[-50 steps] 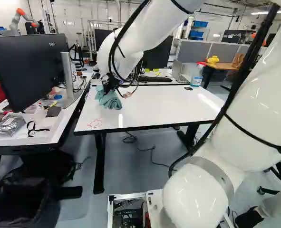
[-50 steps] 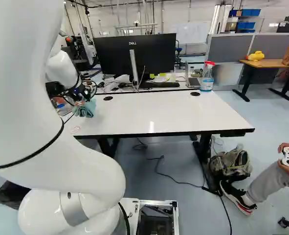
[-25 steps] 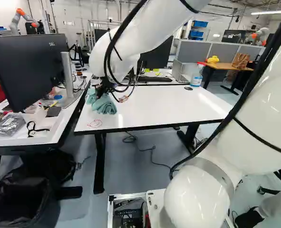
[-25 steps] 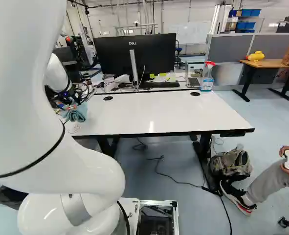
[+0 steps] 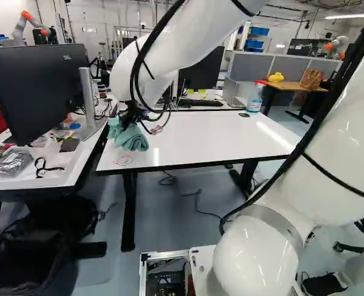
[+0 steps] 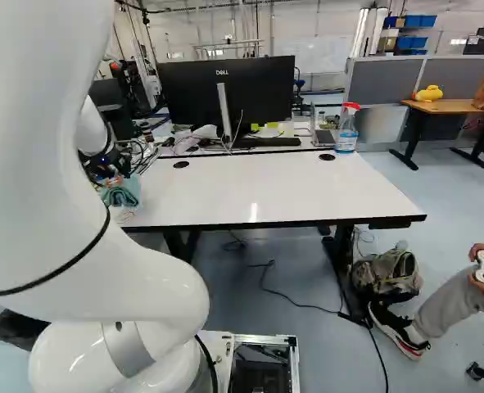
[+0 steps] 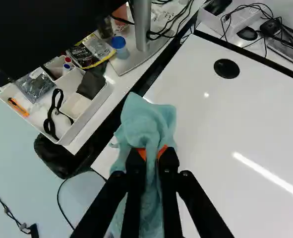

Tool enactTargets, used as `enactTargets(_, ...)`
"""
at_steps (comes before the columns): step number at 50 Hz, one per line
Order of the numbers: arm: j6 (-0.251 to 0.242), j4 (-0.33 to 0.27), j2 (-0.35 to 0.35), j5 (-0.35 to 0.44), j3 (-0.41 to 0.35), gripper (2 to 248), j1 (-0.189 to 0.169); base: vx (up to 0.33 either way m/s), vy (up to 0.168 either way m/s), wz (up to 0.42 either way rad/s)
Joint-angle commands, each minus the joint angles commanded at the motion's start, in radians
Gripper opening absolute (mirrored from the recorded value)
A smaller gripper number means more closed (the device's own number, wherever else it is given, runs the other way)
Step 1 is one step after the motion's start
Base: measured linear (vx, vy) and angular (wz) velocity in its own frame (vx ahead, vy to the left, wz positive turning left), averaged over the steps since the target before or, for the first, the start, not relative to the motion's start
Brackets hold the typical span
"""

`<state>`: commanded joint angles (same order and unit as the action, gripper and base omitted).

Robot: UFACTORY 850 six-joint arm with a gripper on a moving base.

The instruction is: Clean the table with the green towel

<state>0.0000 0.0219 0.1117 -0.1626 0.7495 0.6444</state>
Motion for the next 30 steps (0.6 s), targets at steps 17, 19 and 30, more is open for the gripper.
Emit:
enactTargets(17,0.000,0.019,0.000,-0.103,0.000,42,0.000,0.000,0.000,0.000)
enactTargets(19,0.000,0.021,0.000,-0.117,0.000,42,0.000,0.000,0.000,0.000)
enactTargets(30,0.000,0.036,0.000,-0.181,0.000,42,0.000,0.000,0.000,0.000)
